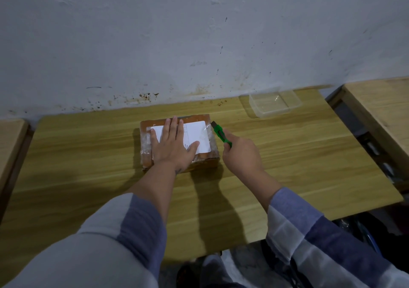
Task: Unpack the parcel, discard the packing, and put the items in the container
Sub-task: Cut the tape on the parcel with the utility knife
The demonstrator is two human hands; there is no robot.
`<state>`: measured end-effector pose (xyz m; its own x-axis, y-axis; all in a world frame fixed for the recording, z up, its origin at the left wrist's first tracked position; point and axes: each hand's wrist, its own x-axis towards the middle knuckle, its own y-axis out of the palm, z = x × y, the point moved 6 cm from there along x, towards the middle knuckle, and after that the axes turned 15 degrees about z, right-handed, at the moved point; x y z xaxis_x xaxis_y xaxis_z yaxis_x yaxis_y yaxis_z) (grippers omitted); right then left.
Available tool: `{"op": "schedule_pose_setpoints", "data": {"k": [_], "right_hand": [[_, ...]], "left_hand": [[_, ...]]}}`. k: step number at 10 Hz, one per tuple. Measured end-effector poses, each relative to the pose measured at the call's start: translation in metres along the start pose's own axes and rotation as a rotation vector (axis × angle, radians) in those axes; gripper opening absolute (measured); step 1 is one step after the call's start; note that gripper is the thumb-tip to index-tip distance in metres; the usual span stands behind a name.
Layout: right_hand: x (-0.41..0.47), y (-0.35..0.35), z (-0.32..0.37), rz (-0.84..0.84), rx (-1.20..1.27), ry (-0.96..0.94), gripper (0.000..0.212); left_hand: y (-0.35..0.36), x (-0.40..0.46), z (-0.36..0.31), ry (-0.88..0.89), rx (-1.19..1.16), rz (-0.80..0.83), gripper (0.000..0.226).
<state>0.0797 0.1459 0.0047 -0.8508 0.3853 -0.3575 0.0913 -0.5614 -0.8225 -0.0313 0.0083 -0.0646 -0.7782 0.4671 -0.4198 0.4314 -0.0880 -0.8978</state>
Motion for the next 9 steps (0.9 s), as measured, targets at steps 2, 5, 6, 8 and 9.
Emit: {"op": "schedule_pose_setpoints", "data": {"k": [2,5,6,8,9], "right_hand": [[-0.010,0.005,-0.002,-0.011,0.012,0.012,0.047],[-0.017,0.010,-0.003,-0.024,-0.058,0.038,0.048],[-0.020,0.011,-0.004,-0.024,-0.085,0.042,0.048],[-0.024,0.015,-0.006,-0.014,-0.079,0.041,0.049],[-0.027,0.016,-0.006,-0.014,-0.069,0.032,0.049]], "left_hand": [[0.000,0.001,-0.001,0.002,-0.002,-0.004,0.080],[0.000,0.000,-0.001,0.005,-0.002,-0.012,0.080],[-0.001,0.000,-0.001,0.002,0.001,-0.013,0.080],[0.000,-0.001,-0.002,-0.004,0.007,-0.005,0.080],[-0.001,-0.002,-0.002,-0.007,0.006,-0.006,0.080]]}}
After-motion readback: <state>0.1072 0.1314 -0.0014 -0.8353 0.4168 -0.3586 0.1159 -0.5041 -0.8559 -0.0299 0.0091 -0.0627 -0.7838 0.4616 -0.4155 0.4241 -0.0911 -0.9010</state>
